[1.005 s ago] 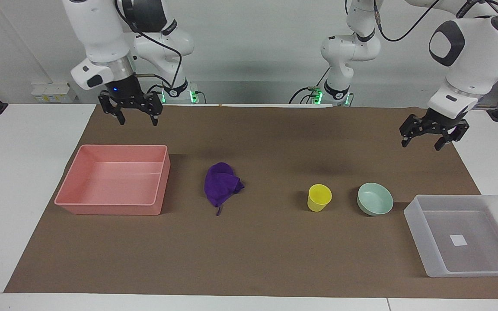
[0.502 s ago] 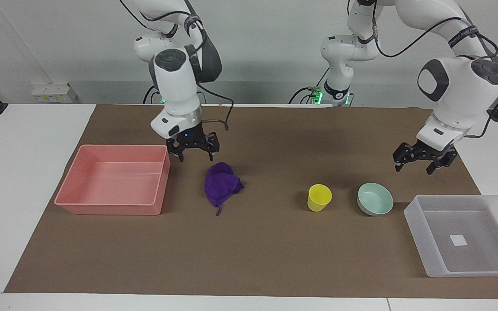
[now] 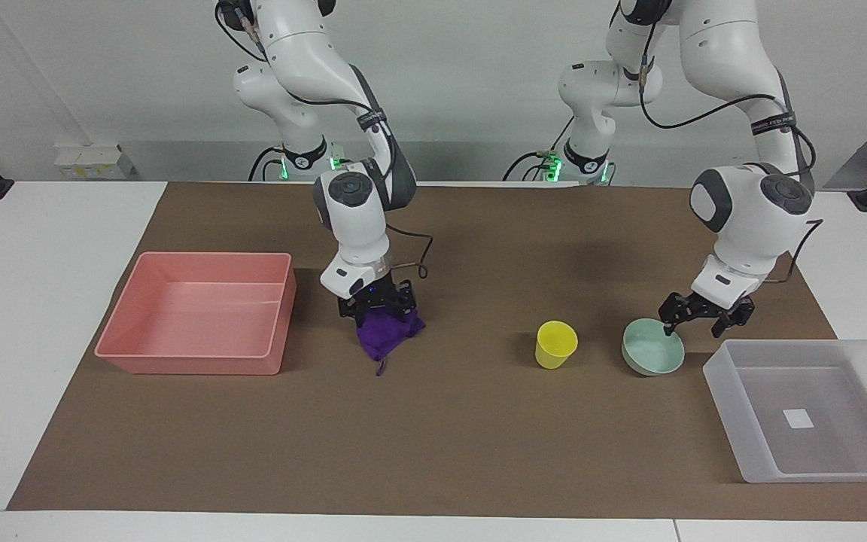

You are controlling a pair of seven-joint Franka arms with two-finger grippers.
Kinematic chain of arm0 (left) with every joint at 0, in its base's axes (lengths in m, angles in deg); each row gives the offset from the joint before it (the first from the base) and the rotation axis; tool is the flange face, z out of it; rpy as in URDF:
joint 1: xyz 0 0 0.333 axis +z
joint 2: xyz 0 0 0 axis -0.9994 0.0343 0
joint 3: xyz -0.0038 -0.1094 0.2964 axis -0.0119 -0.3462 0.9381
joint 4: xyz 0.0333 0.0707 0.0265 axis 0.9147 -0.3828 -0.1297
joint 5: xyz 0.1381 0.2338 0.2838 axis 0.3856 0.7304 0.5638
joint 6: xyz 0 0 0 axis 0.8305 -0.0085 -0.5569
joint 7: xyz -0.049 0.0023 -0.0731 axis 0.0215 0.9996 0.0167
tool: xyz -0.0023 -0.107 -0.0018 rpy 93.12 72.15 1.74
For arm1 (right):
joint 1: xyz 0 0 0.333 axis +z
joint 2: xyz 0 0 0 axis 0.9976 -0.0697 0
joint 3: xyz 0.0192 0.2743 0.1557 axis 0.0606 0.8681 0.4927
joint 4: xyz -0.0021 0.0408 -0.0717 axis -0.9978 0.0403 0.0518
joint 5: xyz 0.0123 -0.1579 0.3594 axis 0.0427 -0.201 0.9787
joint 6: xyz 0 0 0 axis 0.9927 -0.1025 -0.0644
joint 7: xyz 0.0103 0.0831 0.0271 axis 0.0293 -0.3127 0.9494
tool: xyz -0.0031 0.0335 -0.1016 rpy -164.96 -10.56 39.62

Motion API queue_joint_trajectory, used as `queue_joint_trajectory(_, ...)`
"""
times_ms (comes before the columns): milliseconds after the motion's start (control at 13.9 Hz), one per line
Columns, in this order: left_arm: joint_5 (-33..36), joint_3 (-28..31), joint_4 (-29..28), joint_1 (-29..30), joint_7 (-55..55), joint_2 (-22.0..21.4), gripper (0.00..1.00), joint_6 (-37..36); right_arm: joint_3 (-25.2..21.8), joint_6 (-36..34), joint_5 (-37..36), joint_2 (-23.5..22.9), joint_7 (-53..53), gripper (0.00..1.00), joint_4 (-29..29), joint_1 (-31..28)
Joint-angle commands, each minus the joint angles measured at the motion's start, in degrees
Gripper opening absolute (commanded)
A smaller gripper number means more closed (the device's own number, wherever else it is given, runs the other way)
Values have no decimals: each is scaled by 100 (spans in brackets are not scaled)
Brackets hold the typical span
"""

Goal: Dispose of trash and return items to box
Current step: 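Reach the right gripper to the purple cloth while the left gripper reaches the bowl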

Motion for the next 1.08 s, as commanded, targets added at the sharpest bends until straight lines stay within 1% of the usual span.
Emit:
queue_joint_trajectory(0, -56, 10, -121, -20, 122, -52, 100, 159, 5, 146, 115, 97, 157, 0, 195, 12)
queue_joint_trajectory(72, -56, 10, -130, -20, 175, -52, 100, 150, 5, 138, 123, 115, 130, 0, 187, 12)
queue_joint_trajectory(359, -56, 1, -262, -64, 1062, -35, 100, 168, -4, 68, 115, 150, 121, 0, 196, 12)
queue_joint_trajectory(502, -65, 1, -227, -64, 1229, 105, 100, 185, -4, -169, 71, 237, 130, 0, 152, 12)
queue_joint_trajectory(646, -231, 1, -236, -38, 1318, 237, 100, 299, -22, -511, 53, 439, 130, 0, 38, -5)
queue_joint_trajectory(861, -399, 1, -244, -21, 1309, 308, 100, 308, -39, -1301, 62, 694, 34, 0, -400, -76)
queue_joint_trajectory(933, -451, 1, -244, -12, 1309, 334, 63, 300, -66, -1634, 62, 791, -62, 0, -602, -85)
queue_joint_trajectory(1005, -573, 1, -244, -3, 1300, 335, 20, 291, -74, -1986, 71, 887, -81, 0, -804, -93)
